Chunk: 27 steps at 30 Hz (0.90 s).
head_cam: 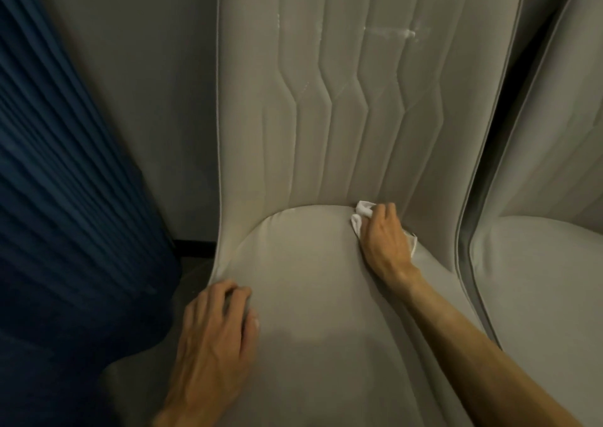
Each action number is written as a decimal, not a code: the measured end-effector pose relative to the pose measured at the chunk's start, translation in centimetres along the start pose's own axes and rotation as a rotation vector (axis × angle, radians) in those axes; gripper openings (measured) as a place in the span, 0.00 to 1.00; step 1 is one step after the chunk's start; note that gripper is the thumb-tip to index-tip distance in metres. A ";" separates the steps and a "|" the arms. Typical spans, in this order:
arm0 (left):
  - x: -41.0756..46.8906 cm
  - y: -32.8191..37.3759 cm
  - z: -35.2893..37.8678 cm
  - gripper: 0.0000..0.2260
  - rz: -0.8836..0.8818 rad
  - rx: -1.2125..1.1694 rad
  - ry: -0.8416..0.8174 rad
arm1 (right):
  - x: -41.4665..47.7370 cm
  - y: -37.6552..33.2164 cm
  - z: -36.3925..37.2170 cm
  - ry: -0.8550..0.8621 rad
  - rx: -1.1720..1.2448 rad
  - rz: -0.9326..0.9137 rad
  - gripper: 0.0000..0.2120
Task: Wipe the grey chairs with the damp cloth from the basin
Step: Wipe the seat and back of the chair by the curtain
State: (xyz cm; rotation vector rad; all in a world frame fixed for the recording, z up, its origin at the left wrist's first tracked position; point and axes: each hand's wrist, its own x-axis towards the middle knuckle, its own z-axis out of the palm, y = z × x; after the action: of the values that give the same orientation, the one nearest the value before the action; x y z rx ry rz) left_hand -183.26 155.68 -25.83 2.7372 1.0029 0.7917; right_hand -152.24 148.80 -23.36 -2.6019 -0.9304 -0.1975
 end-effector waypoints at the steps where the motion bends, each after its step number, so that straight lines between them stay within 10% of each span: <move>1: 0.0 -0.1 0.0 0.17 -0.001 0.002 0.003 | 0.2 -0.3 0.3 -0.018 -0.016 0.027 0.20; 27: -0.4 0.0 0.5 0.09 -0.035 0.038 -0.041 | -0.1 -10.8 4.2 -0.206 0.093 -0.237 0.20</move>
State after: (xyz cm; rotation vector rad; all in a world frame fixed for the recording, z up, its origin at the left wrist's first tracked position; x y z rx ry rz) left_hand -183.29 155.49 -26.43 2.7480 1.0650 0.7151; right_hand -159.13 158.08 -24.09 -2.4556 -1.2888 0.0543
